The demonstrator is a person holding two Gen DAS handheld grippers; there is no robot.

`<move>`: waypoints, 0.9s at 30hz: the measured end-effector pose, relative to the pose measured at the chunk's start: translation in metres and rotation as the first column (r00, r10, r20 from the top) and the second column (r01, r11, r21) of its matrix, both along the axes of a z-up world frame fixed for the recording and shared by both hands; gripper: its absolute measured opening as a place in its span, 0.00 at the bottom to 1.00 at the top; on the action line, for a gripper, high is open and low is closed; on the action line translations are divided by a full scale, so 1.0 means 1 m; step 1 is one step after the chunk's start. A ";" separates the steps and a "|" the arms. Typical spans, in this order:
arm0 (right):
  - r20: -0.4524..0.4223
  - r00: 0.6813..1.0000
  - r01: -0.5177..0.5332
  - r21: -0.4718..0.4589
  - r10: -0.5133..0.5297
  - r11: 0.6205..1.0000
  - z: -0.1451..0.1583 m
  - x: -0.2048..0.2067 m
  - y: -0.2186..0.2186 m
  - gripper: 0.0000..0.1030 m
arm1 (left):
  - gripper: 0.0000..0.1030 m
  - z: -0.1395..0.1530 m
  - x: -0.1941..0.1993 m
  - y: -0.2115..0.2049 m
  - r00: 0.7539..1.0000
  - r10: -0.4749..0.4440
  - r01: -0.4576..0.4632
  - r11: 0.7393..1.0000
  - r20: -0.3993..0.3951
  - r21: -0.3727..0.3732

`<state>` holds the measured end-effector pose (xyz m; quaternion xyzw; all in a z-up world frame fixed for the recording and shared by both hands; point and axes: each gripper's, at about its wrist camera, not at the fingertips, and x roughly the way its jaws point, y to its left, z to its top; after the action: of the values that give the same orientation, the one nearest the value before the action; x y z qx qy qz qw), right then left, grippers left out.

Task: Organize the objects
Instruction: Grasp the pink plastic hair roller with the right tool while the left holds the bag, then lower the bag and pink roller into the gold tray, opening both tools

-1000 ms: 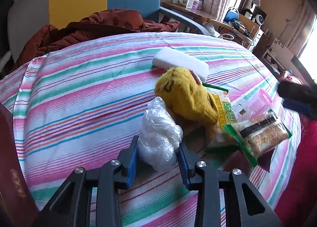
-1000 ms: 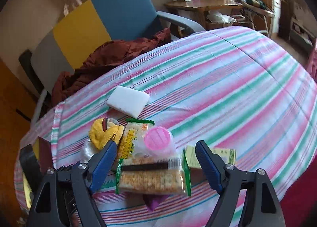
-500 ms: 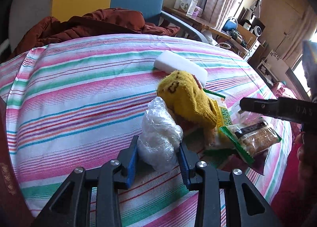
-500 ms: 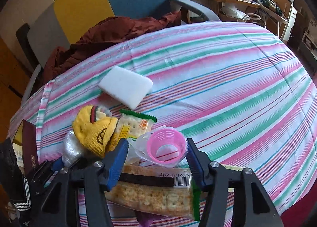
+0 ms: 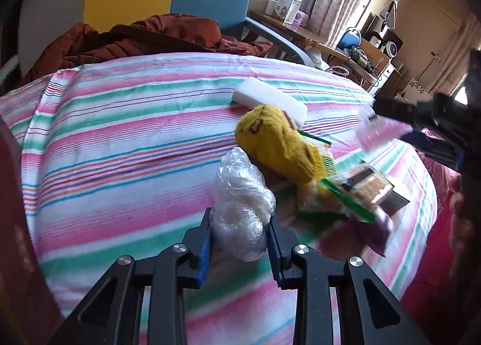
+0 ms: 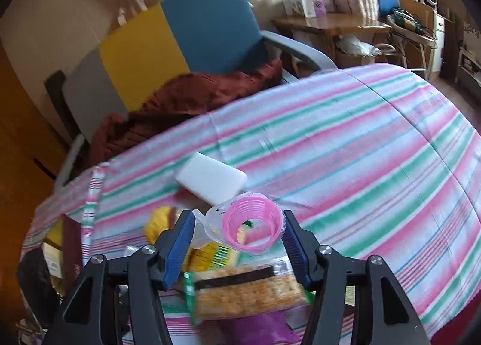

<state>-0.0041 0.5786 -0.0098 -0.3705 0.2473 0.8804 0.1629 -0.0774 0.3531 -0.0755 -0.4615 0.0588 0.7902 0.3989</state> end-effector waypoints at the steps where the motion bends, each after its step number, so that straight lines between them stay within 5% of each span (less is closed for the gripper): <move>1: -0.019 1.000 -0.016 -0.013 0.016 1.000 0.002 0.000 -0.002 0.58 | 0.31 0.004 0.004 -0.003 1.000 -0.001 0.001 1.000 -0.006 0.004; 7: -0.124 0.986 -0.129 -0.117 0.115 0.985 0.011 0.001 -0.011 0.57 | 0.31 0.025 0.023 -0.028 1.000 0.016 -0.015 1.000 -0.022 0.019; 20: -0.034 0.962 -0.270 -0.013 0.270 0.963 0.012 -0.007 -0.065 0.57 | 0.32 0.073 0.044 -0.144 0.980 0.172 -0.166 0.984 -0.102 0.065; 27: -0.019 0.927 -0.374 -0.031 0.374 0.927 0.019 -0.012 -0.124 0.57 | 0.32 0.080 0.039 -0.228 0.938 0.334 -0.325 0.940 -0.094 0.101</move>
<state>-0.0163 0.4545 0.0092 -0.4079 0.1881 0.8933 -0.0158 -0.0383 0.1251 0.0045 -0.4036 -0.0308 0.8718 0.2758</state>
